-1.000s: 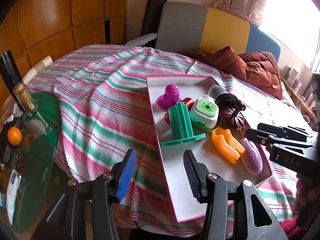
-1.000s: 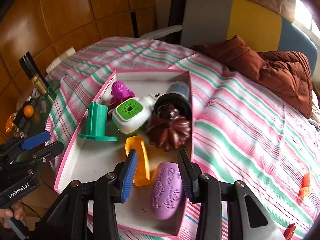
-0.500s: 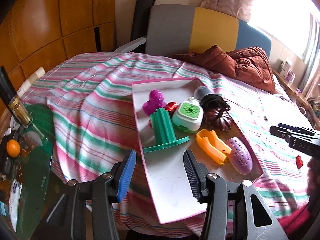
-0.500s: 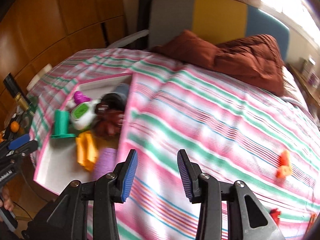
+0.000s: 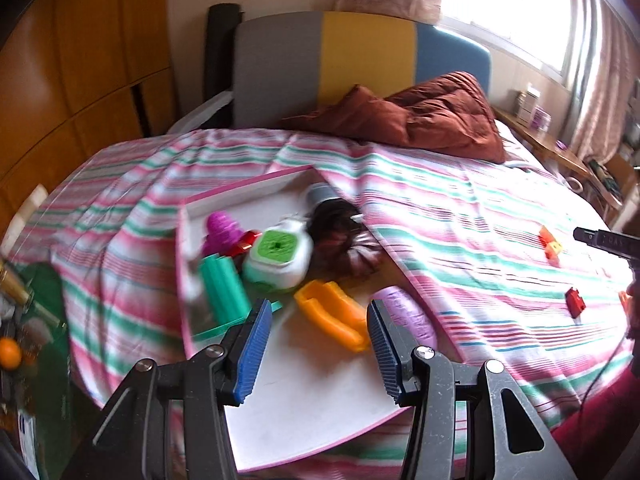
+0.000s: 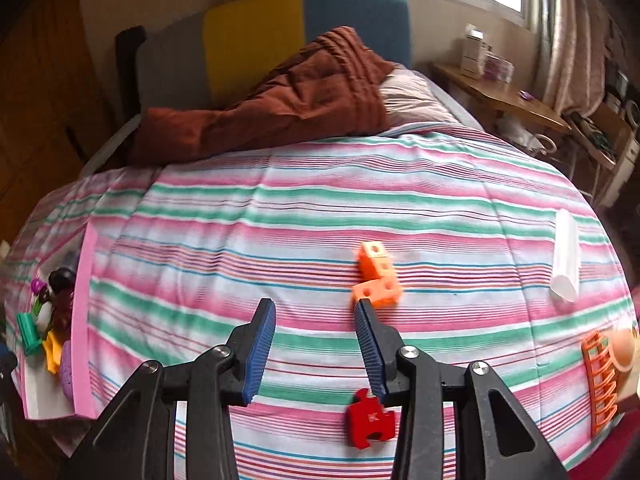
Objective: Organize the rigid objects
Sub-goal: 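Move both tools back to the orange cubes and red K puzzle piece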
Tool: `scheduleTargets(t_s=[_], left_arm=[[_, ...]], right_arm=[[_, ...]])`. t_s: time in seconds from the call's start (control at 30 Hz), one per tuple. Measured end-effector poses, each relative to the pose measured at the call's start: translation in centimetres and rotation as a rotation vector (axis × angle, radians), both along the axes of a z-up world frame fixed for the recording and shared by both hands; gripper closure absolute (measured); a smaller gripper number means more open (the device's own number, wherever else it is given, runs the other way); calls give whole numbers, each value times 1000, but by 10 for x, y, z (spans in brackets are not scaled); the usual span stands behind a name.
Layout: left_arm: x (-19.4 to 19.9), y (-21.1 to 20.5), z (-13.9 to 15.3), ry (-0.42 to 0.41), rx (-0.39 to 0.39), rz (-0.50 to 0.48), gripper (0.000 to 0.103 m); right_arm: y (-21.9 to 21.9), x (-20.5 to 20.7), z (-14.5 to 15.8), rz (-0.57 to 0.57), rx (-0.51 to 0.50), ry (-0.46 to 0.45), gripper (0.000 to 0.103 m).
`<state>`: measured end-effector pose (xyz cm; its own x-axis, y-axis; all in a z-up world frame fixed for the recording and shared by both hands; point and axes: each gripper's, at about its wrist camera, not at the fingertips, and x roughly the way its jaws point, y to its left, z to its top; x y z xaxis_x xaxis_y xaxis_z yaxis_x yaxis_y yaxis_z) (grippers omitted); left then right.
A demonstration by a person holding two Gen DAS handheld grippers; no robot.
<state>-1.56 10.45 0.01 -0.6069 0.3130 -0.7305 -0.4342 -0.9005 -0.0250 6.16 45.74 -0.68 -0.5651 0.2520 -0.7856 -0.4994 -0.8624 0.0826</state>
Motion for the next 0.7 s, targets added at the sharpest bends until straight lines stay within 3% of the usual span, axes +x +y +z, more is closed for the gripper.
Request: scheduleTargets(t_s=[0.23, 0.7], left_arm=[[4, 52, 6, 13, -23, -108, 53], [8, 159, -7, -54, -65, -298, 52]], right_arm=[[52, 35, 0, -230, -152, 128, 62], [79, 67, -2, -375, -292, 255, 62]])
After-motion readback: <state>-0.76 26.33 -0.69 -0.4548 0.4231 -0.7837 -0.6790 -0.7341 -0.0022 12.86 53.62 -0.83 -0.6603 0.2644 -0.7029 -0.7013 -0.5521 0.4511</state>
